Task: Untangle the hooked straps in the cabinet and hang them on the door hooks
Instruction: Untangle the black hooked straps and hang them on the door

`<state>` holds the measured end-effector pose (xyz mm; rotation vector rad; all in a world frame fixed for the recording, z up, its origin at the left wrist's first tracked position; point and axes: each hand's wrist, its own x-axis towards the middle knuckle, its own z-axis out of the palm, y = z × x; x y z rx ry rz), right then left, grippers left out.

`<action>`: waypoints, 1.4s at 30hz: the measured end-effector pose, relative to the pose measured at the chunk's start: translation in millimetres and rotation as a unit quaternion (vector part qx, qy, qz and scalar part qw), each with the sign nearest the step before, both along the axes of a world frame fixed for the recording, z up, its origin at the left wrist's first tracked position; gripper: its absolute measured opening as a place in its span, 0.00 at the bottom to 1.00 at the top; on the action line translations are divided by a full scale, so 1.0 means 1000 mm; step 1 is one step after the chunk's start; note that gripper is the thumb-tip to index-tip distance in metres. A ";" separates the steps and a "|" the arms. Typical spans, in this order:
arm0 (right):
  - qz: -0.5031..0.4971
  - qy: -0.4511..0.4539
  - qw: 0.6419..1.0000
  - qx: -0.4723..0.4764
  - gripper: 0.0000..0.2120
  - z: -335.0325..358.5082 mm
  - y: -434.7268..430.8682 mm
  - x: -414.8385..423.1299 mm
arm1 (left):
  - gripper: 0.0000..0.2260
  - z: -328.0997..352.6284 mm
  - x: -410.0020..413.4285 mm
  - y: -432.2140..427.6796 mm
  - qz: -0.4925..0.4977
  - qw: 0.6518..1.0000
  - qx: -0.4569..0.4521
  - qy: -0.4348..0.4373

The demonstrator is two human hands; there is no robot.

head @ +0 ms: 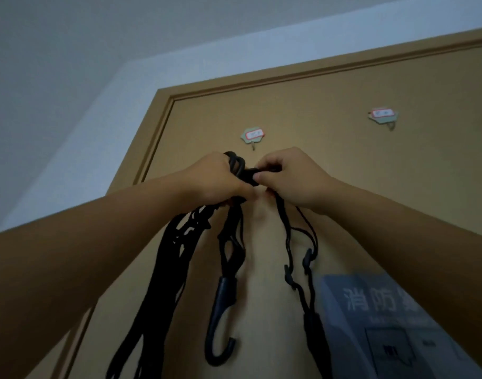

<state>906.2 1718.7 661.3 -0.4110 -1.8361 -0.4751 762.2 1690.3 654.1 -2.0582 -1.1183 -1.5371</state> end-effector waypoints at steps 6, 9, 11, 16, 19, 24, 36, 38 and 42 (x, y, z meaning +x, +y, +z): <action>0.022 0.028 0.999 0.032 0.09 0.040 0.007 -0.007 | 0.13 0.034 -0.008 0.020 0.090 0.986 0.138 -0.012; -0.010 0.037 0.997 0.064 0.04 0.054 0.015 -0.013 | 0.15 0.049 -0.012 0.032 0.116 0.979 0.168 -0.010; -0.032 0.049 0.994 0.094 0.03 0.064 0.021 -0.016 | 0.16 0.061 -0.011 0.041 0.131 0.972 0.196 -0.007; -0.064 0.079 0.987 0.127 0.09 0.095 0.029 -0.017 | 0.16 0.092 -0.009 0.058 0.120 0.967 0.224 -0.026; -0.083 0.119 0.981 0.131 0.09 0.110 0.033 -0.013 | 0.14 0.107 -0.011 0.065 0.091 0.971 0.215 -0.056; -0.081 0.144 0.982 0.091 0.06 0.113 0.042 -0.012 | 0.12 0.112 -0.015 0.057 0.010 0.987 0.130 -0.092; -0.162 0.097 0.981 -0.053 0.11 0.088 0.016 -0.014 | 0.08 0.088 -0.014 0.048 -0.026 0.996 0.039 -0.076; -0.177 0.087 0.980 -0.035 0.13 0.082 0.017 -0.017 | 0.10 0.083 -0.011 0.053 0.000 0.993 0.084 -0.083; -0.243 0.086 0.966 0.007 0.16 0.059 0.020 -0.030 | 0.13 0.069 -0.007 0.058 -0.020 0.988 0.101 -0.113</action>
